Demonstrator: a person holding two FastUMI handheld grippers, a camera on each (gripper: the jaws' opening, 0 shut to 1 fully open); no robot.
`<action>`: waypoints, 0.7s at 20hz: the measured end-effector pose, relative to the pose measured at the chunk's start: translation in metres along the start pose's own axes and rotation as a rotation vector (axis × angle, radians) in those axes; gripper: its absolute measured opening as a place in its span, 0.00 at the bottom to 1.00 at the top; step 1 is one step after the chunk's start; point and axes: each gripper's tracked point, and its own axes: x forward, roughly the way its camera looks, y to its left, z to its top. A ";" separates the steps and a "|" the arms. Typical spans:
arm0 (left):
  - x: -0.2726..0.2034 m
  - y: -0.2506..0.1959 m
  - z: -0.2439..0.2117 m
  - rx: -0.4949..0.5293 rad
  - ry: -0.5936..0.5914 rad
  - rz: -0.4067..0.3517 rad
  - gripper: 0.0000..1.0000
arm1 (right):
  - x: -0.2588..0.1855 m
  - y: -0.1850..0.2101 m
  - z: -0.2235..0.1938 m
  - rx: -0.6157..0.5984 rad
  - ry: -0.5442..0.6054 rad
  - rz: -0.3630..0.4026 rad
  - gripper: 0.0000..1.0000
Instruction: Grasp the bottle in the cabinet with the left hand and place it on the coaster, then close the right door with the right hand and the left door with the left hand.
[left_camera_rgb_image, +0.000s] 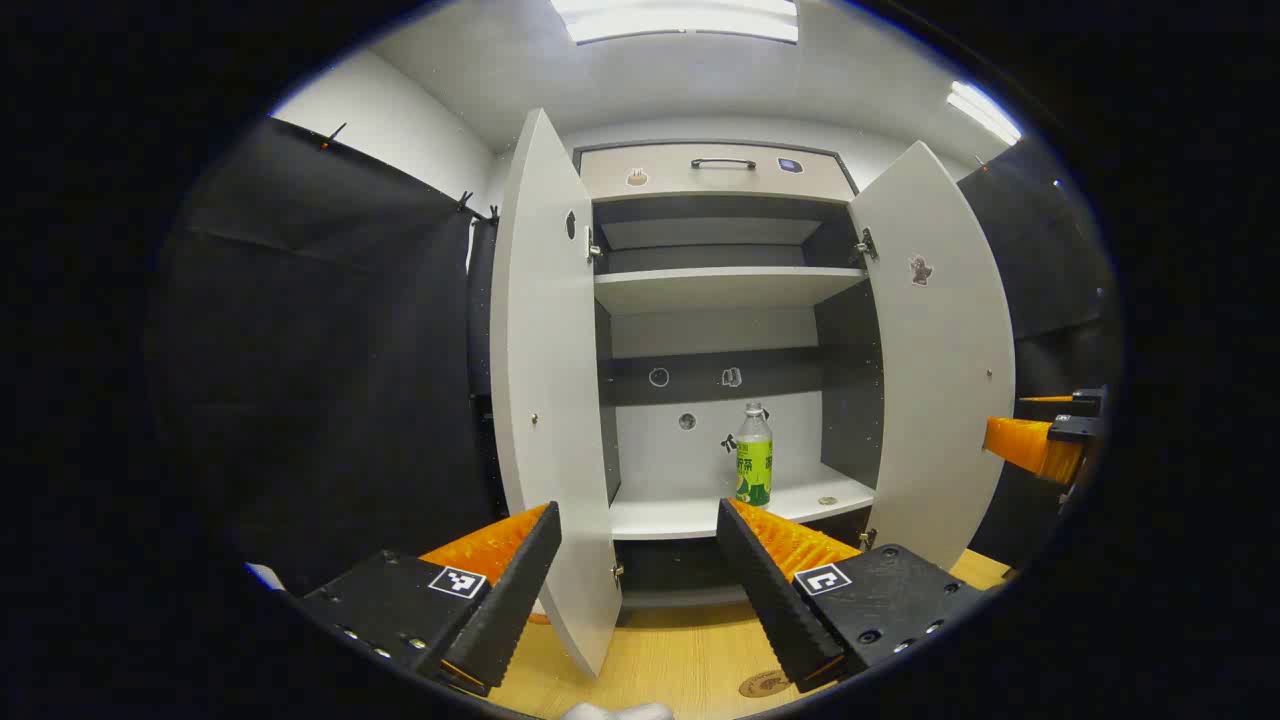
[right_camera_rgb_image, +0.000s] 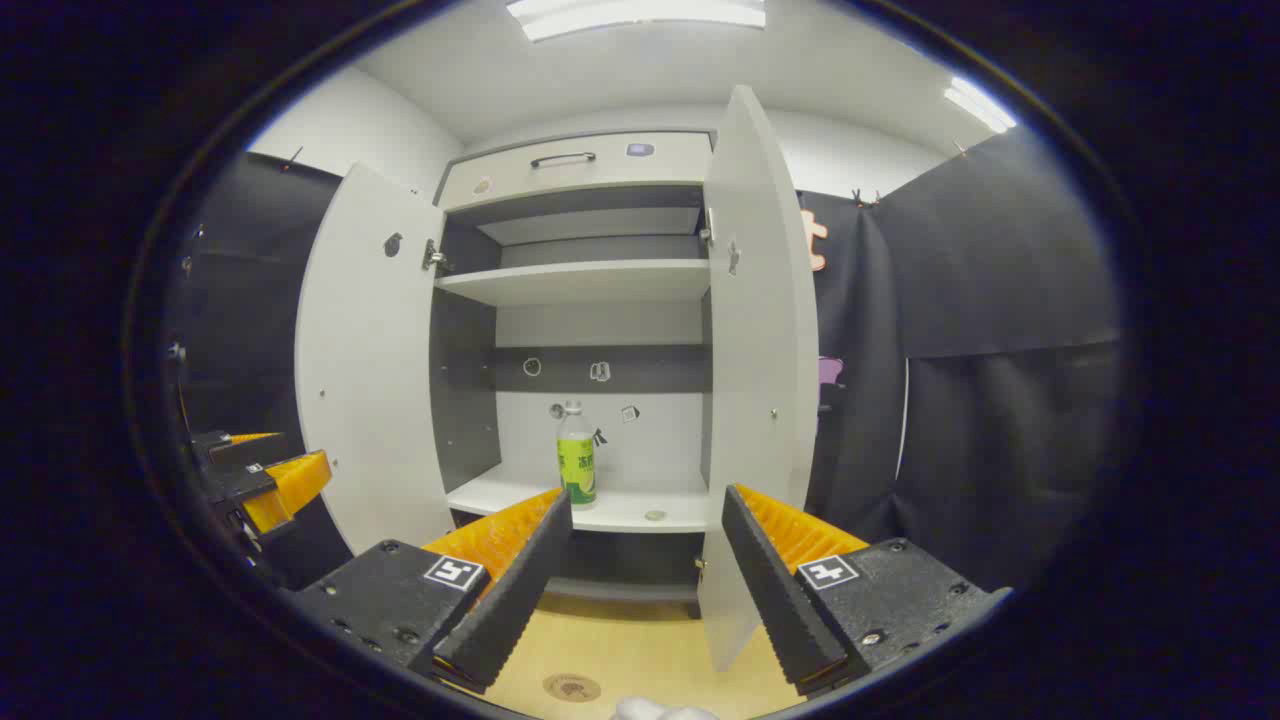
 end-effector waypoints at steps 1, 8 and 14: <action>0.001 0.000 0.000 -0.002 0.001 -0.002 0.96 | 0.001 0.000 0.001 -0.001 0.000 0.000 0.99; 0.003 -0.001 -0.001 -0.003 0.009 -0.002 0.96 | 0.006 0.000 0.001 0.000 -0.001 -0.001 0.99; 0.013 -0.002 -0.003 -0.006 0.012 -0.006 0.96 | 0.013 -0.002 -0.001 0.003 0.006 -0.001 0.99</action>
